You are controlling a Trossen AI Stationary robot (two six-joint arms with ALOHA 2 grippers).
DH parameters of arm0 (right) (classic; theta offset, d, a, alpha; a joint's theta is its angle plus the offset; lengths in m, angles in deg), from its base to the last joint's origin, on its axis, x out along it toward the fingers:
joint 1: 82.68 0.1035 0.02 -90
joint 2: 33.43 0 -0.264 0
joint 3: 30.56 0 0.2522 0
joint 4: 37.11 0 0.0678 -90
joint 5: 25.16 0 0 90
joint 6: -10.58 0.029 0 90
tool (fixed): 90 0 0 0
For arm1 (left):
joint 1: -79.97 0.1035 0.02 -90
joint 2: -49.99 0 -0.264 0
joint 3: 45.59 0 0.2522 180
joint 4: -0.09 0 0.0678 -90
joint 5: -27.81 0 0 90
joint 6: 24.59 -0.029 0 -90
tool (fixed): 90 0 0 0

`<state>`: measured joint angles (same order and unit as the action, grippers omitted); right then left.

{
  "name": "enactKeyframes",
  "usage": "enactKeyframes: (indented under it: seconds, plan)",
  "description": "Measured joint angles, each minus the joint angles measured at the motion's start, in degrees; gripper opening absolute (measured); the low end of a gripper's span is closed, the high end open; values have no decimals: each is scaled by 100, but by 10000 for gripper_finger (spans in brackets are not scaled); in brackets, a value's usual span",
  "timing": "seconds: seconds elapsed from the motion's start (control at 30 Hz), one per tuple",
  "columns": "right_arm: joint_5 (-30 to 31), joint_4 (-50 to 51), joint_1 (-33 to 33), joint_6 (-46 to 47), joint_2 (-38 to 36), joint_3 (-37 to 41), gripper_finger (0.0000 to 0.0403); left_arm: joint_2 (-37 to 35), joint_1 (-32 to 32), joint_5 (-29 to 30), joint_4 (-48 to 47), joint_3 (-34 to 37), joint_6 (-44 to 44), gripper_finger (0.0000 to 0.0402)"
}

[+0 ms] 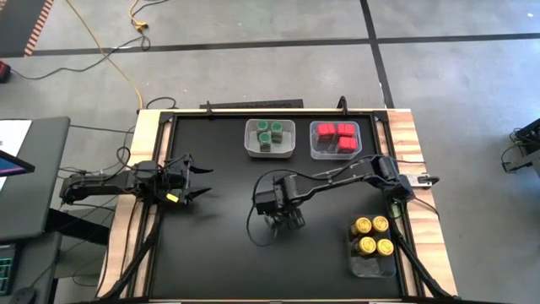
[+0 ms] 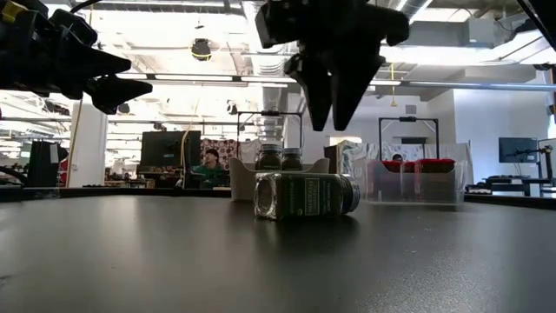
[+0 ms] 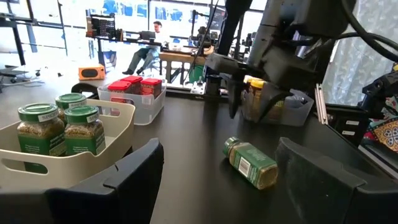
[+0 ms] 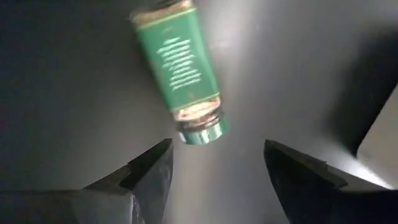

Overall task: Sort spices by type
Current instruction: Put the green seasoning bottle into the white bin

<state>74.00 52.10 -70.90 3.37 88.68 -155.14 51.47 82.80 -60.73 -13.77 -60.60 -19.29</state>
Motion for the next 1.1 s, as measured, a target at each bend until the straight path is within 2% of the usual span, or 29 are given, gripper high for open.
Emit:
enactKeyframes:
  seconds: [0.17, 0.43, 0.63, 0.97, 1.1]
  plan:
    - [-2, -152, -4, 775, 0, 0, 281, 0, -1, 1, 0, -1, 1, 297]
    - [-4, -826, -6, 896, 0, 0, 281, 0, -1, 1, 0, -2, -3, 297]
    - [-11, -952, -33, 1478, 0, 0, 286, 0, -1, 1, 0, -1, 2, 297]
    - [-24, -887, -292, 1776, 0, 0, 362, 0, -1, 0, 0, -1, 2, 297]
    - [-21, -924, -376, 1790, 0, 0, 376, 0, 0, 0, 0, 0, -2, 297]
